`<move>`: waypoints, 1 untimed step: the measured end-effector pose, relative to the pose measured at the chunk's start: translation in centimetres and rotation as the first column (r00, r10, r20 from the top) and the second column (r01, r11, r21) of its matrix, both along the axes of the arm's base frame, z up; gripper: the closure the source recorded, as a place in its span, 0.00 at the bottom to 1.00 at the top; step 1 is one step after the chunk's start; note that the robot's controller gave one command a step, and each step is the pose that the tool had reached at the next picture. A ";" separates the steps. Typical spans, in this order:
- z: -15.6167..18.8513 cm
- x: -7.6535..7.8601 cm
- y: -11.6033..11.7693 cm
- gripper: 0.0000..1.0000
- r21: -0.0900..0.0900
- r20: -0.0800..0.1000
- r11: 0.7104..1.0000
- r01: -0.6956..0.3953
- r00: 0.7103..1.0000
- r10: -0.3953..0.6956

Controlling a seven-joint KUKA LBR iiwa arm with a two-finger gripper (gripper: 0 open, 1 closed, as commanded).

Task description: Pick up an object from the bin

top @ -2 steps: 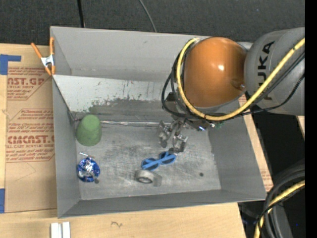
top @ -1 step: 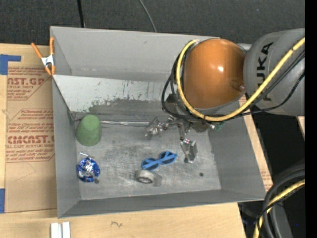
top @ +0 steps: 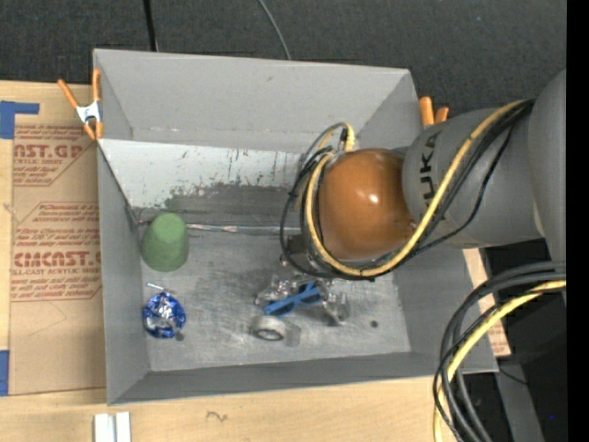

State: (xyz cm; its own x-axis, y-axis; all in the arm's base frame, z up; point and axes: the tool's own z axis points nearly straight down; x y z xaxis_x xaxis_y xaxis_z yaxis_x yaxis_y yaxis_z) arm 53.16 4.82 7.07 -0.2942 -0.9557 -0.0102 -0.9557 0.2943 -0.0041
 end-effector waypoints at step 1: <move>0.1 0.0 -0.2 1.00 -0.005 -0.002 1.000 0.001 1.000 -0.001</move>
Offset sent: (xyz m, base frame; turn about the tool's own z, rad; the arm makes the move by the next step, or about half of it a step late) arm 0.0000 0.0000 0.0000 0.0000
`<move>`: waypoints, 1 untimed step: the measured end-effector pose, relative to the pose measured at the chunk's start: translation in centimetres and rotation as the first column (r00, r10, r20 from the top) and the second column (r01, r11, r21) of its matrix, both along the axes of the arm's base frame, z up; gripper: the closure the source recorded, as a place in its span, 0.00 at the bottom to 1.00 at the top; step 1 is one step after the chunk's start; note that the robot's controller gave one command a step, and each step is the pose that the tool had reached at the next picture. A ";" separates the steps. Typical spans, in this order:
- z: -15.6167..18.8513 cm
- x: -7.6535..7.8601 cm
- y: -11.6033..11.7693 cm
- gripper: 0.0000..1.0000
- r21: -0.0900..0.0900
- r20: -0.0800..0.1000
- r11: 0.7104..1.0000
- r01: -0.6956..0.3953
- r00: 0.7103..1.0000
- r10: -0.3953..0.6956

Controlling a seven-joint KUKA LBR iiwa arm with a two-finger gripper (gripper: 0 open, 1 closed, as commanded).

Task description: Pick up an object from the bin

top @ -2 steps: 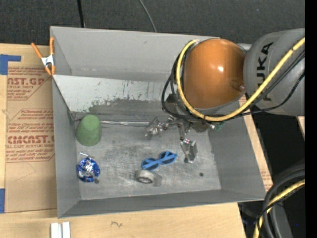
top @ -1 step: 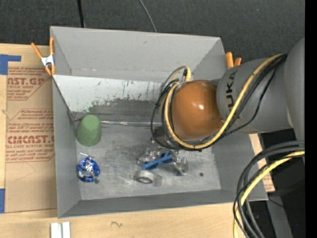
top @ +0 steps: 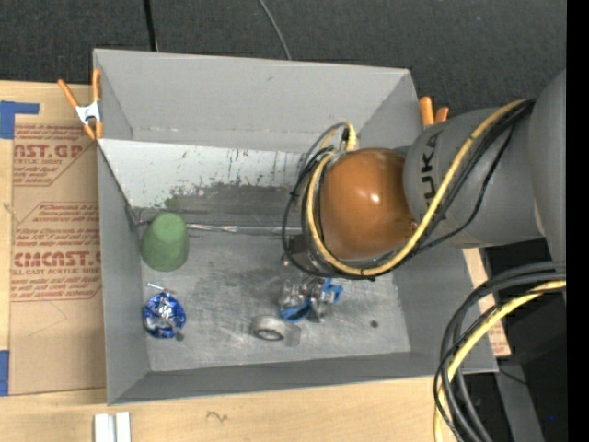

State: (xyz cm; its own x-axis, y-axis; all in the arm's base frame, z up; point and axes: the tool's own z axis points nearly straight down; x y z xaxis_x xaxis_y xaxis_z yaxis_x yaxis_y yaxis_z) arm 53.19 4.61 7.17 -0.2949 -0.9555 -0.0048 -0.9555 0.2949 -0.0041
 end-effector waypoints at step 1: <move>-0.1 0.8 -0.8 1.00 0.002 -0.003 1.000 -0.007 1.000 0.007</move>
Offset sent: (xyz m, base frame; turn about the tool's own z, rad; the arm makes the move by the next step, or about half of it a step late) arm 0.0074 -0.0111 -0.0017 -0.0092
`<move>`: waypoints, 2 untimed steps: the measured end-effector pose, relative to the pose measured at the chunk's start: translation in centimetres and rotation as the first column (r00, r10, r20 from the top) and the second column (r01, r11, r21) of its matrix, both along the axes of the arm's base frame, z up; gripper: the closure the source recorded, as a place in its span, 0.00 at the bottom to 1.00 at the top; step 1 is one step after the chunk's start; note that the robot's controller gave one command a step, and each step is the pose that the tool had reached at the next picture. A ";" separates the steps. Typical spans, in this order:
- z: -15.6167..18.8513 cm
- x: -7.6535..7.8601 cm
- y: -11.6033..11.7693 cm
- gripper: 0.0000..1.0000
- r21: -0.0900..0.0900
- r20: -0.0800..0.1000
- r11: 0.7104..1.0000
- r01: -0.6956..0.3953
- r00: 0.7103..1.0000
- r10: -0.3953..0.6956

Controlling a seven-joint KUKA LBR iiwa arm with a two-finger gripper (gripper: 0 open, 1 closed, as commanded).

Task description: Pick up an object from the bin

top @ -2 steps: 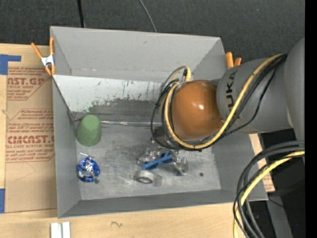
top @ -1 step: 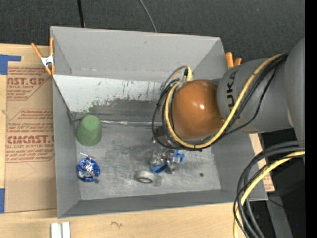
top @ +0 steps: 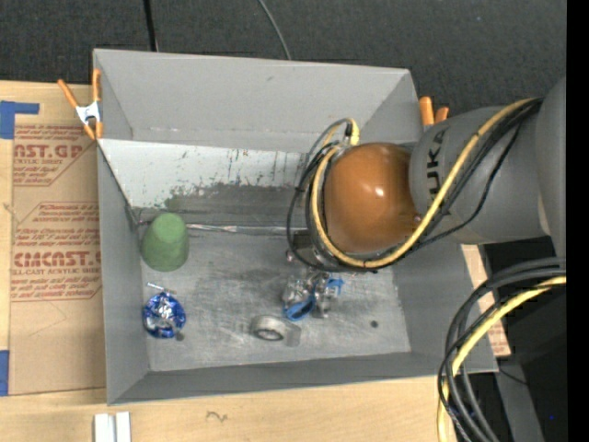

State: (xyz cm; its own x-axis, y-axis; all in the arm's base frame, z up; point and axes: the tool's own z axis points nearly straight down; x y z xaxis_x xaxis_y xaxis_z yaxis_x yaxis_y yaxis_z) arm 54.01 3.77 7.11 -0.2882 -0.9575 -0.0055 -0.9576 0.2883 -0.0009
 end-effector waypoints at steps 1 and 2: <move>0.0 0.4 -3.5 1.00 -0.001 0.001 1.000 0.005 1.000 -0.005; 0.0 0.3 -6.2 1.00 -0.002 0.001 1.000 -0.022 1.000 0.022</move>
Offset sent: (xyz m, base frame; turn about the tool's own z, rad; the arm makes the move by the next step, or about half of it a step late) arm 0.0031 -0.0360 -0.0011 0.0007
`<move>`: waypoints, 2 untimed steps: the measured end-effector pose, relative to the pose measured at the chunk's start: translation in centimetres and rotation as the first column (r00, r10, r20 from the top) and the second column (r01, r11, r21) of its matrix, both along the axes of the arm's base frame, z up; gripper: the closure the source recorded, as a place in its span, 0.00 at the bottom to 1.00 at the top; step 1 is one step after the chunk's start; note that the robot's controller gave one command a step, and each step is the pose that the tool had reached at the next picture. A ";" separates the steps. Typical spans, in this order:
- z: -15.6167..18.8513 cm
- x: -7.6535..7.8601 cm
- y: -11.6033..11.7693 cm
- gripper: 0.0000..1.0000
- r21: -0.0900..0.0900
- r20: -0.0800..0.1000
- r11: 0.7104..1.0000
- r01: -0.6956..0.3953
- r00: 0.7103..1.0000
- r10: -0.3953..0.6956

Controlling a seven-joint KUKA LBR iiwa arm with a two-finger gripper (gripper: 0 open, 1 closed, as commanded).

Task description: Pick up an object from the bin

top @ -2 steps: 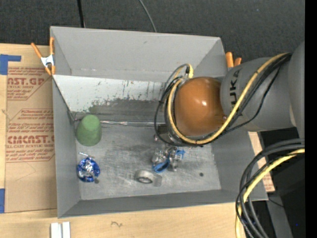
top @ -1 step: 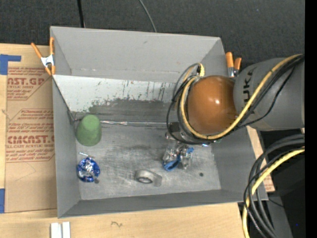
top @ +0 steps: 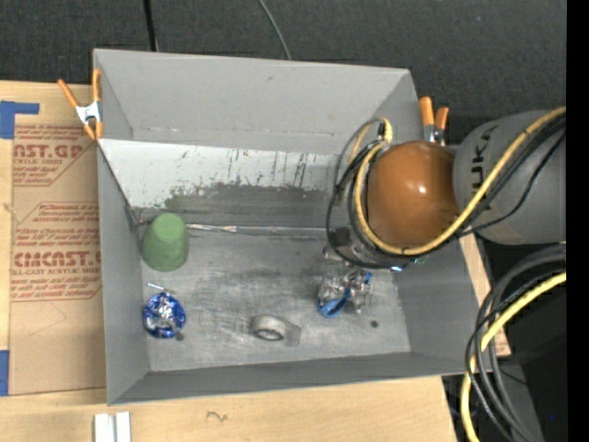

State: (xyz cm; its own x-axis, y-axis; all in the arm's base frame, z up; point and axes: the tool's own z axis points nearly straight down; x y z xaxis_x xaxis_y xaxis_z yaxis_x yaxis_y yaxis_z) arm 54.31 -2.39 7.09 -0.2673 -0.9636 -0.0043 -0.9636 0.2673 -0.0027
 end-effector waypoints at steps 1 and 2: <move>10.8 -0.5 -0.6 1.00 -0.002 0.005 1.000 -0.005 1.000 0.005; 15.8 -0.6 0.3 1.00 -0.002 0.003 0.998 -0.056 0.998 0.056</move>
Offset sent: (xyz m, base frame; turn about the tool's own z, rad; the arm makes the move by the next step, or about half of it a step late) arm -0.0066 -0.0074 0.1037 -0.0069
